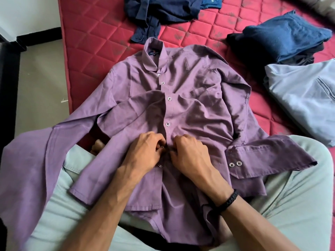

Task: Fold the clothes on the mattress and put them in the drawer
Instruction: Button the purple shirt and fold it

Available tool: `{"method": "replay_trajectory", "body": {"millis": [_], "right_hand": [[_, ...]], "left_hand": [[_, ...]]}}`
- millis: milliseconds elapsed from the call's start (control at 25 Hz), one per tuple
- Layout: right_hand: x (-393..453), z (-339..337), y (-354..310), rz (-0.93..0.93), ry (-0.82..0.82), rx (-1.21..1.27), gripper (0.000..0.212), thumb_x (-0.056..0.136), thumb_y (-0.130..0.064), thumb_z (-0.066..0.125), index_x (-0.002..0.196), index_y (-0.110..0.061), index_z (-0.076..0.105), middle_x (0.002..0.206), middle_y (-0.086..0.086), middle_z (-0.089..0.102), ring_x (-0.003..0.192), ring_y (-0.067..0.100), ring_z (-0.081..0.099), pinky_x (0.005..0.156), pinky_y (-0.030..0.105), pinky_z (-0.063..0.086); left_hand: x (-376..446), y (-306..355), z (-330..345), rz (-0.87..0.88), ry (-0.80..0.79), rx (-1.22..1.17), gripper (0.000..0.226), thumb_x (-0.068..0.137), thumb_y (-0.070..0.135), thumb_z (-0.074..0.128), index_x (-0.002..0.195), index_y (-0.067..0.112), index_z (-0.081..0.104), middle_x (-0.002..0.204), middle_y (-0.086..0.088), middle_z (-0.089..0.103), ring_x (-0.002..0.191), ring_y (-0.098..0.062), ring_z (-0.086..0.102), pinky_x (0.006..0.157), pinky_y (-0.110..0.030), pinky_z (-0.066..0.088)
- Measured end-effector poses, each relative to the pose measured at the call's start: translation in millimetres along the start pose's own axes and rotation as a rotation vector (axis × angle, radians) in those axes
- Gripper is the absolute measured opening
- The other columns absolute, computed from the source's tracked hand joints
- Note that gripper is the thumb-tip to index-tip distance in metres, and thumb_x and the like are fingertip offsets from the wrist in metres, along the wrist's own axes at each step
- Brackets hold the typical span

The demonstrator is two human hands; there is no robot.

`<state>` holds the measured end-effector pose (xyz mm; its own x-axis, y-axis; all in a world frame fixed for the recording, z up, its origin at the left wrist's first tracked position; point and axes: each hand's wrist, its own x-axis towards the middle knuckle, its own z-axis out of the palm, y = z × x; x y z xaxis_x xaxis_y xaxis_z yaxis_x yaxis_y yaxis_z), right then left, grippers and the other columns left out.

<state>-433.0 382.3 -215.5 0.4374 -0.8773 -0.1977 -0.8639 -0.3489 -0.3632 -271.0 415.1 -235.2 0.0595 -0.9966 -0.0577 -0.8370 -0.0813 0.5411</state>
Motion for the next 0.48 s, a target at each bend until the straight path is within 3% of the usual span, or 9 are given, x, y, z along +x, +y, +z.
{"method": "replay_trajectory", "body": {"millis": [120,240,360,480], "right_hand": [[0,-2,-1,0.002,-0.036,-0.036,0.022,0.091,-0.021,0.056,0.112,-0.013,0.057,0.115,0.010,0.061,0.106,0.039,0.063,0.067,0.037,0.037],[4,1,6,-0.007,-0.047,0.080,0.017,0.090,-0.021,0.057,0.106,-0.016,0.060,0.111,0.008,0.066,0.104,0.037,0.063,0.072,0.040,0.047],[11,0,19,0.028,-0.119,0.401,0.008,0.093,-0.016,0.061,0.098,-0.017,0.067,0.088,0.000,0.070,0.082,0.021,0.064,0.074,0.034,0.051],[14,-7,22,0.064,-0.182,0.637,0.006,0.096,-0.012,0.064,0.093,-0.014,0.069,0.071,-0.005,0.065,0.062,0.009,0.054,0.064,0.029,0.047]], "left_hand": [[-2,2,1,-0.012,-0.001,0.005,0.014,0.081,0.017,0.081,0.085,0.024,0.069,0.079,0.009,0.061,0.073,-0.018,0.062,0.071,-0.042,0.055],[-3,4,0,-0.081,0.037,-0.031,0.011,0.082,0.018,0.081,0.083,0.022,0.071,0.072,0.009,0.069,0.067,-0.013,0.065,0.068,-0.036,0.055],[-5,14,-4,-0.212,0.079,-0.262,0.008,0.081,0.018,0.083,0.081,0.022,0.076,0.063,0.010,0.070,0.056,-0.004,0.066,0.061,-0.022,0.054],[-8,16,-2,-0.370,0.064,-0.477,0.010,0.081,0.015,0.082,0.080,0.024,0.077,0.059,0.009,0.071,0.052,-0.003,0.066,0.059,-0.023,0.054]]}}
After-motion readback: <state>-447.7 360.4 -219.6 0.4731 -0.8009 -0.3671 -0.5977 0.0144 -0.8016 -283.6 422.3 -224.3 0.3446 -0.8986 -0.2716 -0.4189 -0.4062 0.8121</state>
